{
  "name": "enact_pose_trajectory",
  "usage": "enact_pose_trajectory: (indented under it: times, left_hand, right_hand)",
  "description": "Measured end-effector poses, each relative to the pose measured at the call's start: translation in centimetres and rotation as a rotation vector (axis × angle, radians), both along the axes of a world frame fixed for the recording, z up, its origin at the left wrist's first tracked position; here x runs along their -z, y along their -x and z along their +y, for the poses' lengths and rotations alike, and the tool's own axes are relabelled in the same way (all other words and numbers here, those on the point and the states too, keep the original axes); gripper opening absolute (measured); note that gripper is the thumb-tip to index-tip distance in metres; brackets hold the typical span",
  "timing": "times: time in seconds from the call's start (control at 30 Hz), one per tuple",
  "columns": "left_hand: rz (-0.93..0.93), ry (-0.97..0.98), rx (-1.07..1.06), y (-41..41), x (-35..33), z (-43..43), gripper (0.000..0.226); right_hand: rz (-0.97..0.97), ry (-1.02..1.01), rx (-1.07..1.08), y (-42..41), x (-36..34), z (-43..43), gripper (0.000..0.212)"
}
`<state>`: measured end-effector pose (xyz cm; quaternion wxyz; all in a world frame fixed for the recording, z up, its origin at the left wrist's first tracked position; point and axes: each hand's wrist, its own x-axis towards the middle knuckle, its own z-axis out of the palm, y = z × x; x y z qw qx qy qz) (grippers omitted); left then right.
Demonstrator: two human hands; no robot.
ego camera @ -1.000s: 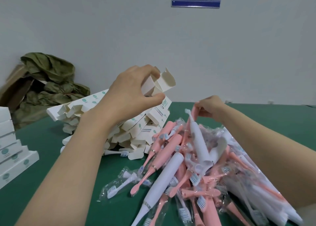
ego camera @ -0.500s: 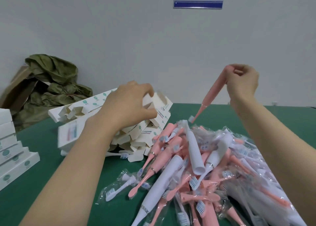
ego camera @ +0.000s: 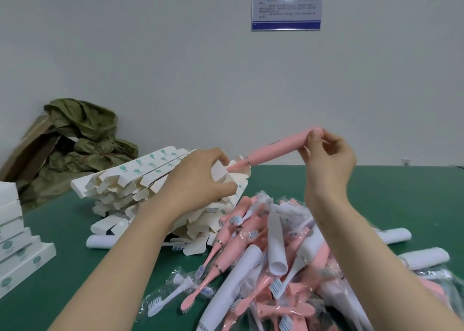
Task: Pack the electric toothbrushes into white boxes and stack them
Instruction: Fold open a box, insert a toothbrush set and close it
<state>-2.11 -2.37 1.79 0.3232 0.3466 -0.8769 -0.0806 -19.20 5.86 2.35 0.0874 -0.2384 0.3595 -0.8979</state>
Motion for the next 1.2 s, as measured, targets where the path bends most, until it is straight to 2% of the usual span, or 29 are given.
enact_pose_trajectory:
  times: [0.1, 0.2, 0.37, 0.47, 0.53, 0.6, 0.67, 0.8, 0.93, 1.0, 1.07, 1.2]
  left_hand:
    - [0.037, 0.07, 0.011, 0.4, 0.1, 0.3, 0.041]
    - [0.096, 0.129, 0.043, 0.6, -0.1, 0.5, 0.041]
    - [0.218, 0.139, 0.11, 0.9, -1.1, 1.3, 0.03]
    - [0.191, 0.157, 0.107, 0.3, -1.3, 1.1, 0.032]
    - [0.185, 0.163, 0.074, -0.1, -1.4, 0.9, 0.035]
    - [0.226, 0.165, 0.045, -0.6, -1.6, 0.7, 0.035]
    - [0.292, 0.165, 0.023, -1.2, -2.0, 0.6, 0.034]
    - [0.366, 0.169, -0.029, -1.9, -2.7, 0.5, 0.035]
    - [0.35, 0.14, -0.079, -2.7, -2.7, 0.1, 0.037]
    - [0.329, 0.14, -0.094, -3.0, -2.7, -0.1, 0.038]
    - [0.324, 0.142, -0.097, -3.0, -2.7, 0.0, 0.039]
    - [0.343, 0.128, -0.081, -3.1, -2.9, 0.4, 0.04]
  right_hand:
    - [0.076, -0.022, -0.069, -0.8, 0.4, -0.1, 0.003]
    - [0.244, -0.098, -0.147, -1.6, 0.4, -0.1, 0.006]
    - [0.741, -0.264, -0.125, -3.3, 0.0, 0.6, 0.011]
    - [1.119, -0.512, 0.028, -3.3, 0.1, 1.0, 0.006]
    - [1.132, -0.563, 0.041, -2.9, 0.0, 1.2, 0.009]
    - [0.955, -0.542, -0.003, -2.5, 0.1, 1.2, 0.014]
    - [0.878, -0.64, -0.039, -2.1, 0.5, 0.9, 0.015]
    - [1.115, -0.947, -0.255, -2.3, 2.2, 0.8, 0.011]
    - [1.499, -1.019, -0.358, -5.6, 4.0, 0.5, 0.013]
    - [1.671, -1.062, -0.406, -7.2, 4.7, 0.0, 0.02]
    - [1.808, -1.149, -0.365, -7.7, 5.1, -0.4, 0.031]
    - [1.792, -1.264, -0.25, -5.7, 4.5, 0.1, 0.04]
